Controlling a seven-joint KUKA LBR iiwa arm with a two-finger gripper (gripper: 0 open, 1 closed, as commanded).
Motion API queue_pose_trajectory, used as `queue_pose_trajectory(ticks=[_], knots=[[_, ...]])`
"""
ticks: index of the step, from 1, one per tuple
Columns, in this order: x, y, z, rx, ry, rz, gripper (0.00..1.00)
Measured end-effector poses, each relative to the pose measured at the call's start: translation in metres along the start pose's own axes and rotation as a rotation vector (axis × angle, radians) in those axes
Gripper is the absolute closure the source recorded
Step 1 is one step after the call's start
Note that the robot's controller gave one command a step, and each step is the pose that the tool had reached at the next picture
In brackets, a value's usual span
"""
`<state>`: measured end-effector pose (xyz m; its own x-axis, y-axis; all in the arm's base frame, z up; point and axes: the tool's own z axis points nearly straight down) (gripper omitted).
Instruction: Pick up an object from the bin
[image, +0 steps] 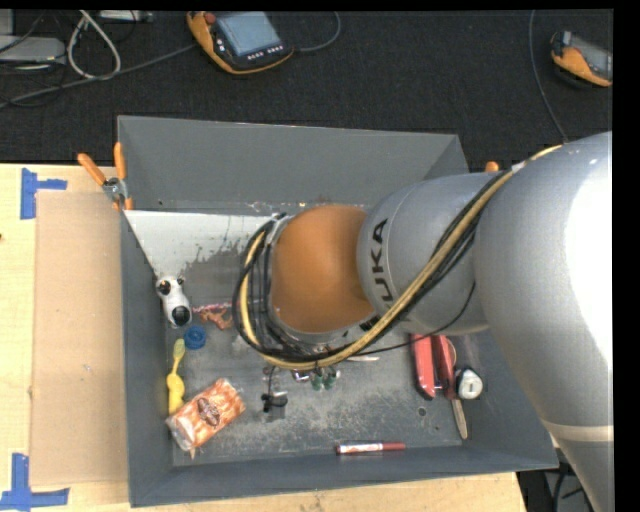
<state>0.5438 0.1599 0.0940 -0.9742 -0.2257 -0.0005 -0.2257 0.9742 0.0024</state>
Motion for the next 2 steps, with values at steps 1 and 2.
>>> queue_pose_trajectory(ticks=[1,2], knots=[[-0.004,-0.032,0.005,-0.003,-0.003,-0.017,0.00],[0.006,-0.009,0.012,0.000,0.000,-0.059,0.00]])
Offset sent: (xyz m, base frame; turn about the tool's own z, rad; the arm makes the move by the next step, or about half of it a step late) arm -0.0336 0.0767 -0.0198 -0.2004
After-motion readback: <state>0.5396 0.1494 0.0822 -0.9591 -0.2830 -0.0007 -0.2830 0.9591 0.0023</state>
